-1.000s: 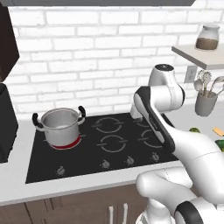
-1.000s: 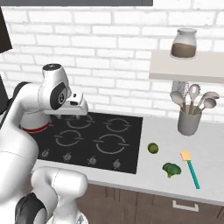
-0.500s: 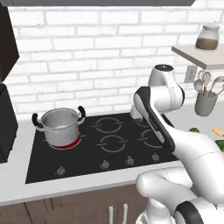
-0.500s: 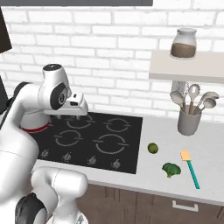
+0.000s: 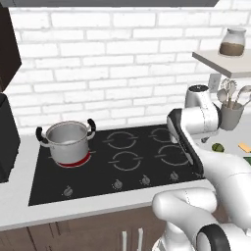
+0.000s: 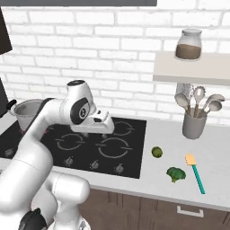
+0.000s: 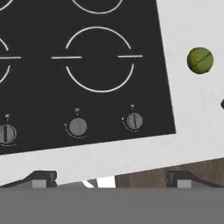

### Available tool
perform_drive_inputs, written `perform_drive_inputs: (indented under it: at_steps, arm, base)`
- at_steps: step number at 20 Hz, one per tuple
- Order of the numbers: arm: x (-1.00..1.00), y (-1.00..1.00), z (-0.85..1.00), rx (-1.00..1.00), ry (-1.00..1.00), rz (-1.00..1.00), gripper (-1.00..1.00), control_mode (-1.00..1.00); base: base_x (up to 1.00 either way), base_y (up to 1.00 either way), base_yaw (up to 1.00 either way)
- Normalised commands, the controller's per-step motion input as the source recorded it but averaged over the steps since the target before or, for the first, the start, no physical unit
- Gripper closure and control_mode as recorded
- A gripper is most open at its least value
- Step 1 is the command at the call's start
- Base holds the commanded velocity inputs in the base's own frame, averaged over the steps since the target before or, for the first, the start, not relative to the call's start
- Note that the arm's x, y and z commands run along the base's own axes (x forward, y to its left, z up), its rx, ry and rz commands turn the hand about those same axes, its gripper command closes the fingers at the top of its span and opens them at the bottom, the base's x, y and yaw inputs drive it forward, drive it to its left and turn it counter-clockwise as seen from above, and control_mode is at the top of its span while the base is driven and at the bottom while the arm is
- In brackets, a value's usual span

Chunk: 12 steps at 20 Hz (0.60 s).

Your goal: Put the lime and broccoli in the pot. Retrieve the spatula and lightly stir the vegetables in the pot.

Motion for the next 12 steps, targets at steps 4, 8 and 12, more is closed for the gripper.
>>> perform_drive_inputs:
  at_steps: [4, 8, 12]
  arm:
    - [0.05, -1.00, -0.34, -0.12, 0.16, -0.24, -1.00, -1.00]
    - [0.26, -1.00, 0.00, -0.08, 0.07, -0.16, -1.00, -1.00]
    - [0.24, -1.00, -0.04, -0.05, 0.12, -0.05, -1.00, -1.00]
  base:
    - [0.00, 0.00, 0.00]
    - [0.00, 0.00, 0.00]
    - [0.00, 0.00, 0.00]
